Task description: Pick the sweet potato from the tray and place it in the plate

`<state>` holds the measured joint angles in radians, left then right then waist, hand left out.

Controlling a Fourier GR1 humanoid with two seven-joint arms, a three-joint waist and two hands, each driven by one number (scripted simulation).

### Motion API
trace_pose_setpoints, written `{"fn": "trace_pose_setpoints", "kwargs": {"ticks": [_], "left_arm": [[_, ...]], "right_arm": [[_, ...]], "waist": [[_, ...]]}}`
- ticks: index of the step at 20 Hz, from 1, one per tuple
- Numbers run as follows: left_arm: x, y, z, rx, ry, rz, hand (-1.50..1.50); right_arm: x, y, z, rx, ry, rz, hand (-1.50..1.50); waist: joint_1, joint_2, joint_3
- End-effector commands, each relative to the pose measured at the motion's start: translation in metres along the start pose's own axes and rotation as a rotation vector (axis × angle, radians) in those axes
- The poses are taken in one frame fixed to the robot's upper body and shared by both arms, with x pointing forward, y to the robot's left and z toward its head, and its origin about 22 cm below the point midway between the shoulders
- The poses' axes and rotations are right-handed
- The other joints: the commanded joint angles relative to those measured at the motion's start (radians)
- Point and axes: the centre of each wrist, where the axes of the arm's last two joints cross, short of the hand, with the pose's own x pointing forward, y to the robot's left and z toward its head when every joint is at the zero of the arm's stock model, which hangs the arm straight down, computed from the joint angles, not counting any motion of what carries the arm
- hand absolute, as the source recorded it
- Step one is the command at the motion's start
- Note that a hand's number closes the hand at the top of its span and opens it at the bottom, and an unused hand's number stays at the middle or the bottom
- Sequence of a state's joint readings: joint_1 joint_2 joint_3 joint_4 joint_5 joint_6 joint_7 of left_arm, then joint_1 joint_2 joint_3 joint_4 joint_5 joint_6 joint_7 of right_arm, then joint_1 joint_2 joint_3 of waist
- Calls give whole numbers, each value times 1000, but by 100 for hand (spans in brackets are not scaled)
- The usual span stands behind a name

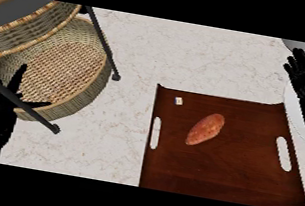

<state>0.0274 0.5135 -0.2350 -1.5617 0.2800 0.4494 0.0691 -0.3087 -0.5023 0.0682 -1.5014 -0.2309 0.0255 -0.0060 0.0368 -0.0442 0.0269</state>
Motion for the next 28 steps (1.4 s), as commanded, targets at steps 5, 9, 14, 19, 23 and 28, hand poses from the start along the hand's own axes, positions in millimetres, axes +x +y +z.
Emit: {"fn": "trace_pose_setpoints", "kwargs": {"ticks": [5,9,14,19,23,28], "left_arm": [[0,5,10,-4,48,-14,0],[10,14,32,2,30,-3,0],[4,12,42,-9,122,46,0],[1,2,43,-37,124,42,0],[5,2,39,-48,113,44,0],[10,1,43,-62,108,34,0]], "right_arm": [[2,68,-4,-196,11,-358,150],[-6,-15,13,-151,101,549,150],[-47,71,34,-541,160,39,150],[-38,140,53,-387,-54,-116,-150],[-65,136,69,-189,48,162,-150],[-66,115,61,-184,116,431,-150]], "waist": [[-79,49,-28],[-114,57,-59],[-143,58,-22],[-116,54,-26],[-101,57,-32],[-91,53,-36]]}}
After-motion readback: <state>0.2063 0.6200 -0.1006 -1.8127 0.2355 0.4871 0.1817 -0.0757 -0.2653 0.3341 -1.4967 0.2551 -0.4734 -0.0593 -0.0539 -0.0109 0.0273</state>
